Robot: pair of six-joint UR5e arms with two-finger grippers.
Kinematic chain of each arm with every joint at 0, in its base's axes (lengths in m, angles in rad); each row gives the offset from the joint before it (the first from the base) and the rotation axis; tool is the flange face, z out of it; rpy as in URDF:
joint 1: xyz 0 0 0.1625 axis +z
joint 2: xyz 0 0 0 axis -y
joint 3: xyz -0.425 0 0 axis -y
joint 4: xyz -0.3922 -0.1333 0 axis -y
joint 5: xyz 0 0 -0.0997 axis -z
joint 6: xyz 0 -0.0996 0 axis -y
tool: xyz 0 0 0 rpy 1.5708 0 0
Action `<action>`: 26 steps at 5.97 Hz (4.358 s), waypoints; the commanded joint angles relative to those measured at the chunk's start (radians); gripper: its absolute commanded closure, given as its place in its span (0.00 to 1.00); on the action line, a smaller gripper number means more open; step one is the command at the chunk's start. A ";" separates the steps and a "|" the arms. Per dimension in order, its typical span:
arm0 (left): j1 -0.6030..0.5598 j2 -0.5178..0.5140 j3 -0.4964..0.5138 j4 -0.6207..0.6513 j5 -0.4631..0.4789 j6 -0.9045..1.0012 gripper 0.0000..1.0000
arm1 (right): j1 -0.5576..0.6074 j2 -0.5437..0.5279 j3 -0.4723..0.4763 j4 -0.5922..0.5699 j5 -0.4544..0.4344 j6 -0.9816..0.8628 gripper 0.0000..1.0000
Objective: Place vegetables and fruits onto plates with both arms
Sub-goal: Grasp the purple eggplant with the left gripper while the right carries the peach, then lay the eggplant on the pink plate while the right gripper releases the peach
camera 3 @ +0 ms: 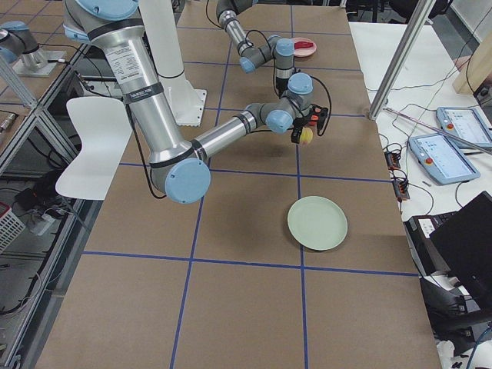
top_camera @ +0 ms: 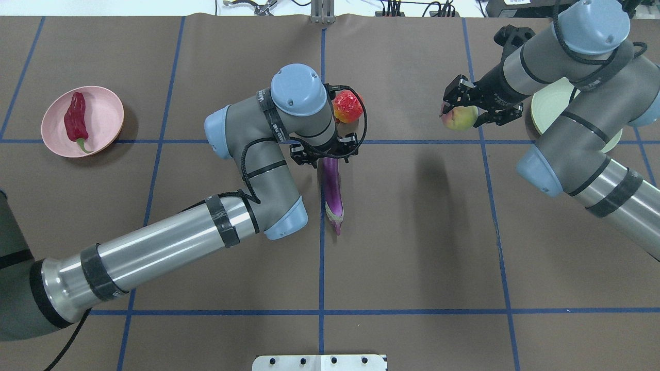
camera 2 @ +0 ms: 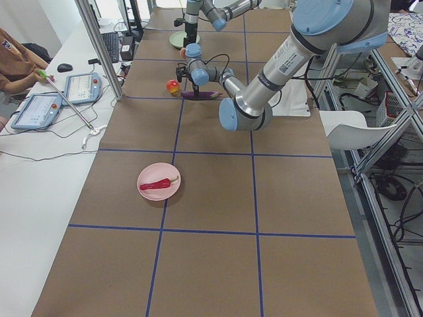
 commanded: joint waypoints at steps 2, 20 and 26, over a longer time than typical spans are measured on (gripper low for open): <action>0.058 -0.020 0.010 0.064 0.066 0.077 0.58 | 0.035 -0.026 -0.010 -0.003 0.001 -0.082 1.00; -0.496 0.502 -0.198 0.237 -0.253 0.078 0.00 | 0.114 0.110 -0.202 0.009 0.089 -0.138 0.00; -0.494 0.519 -0.223 0.211 -0.252 0.075 0.00 | -0.227 0.382 -0.355 0.121 -0.450 0.615 0.00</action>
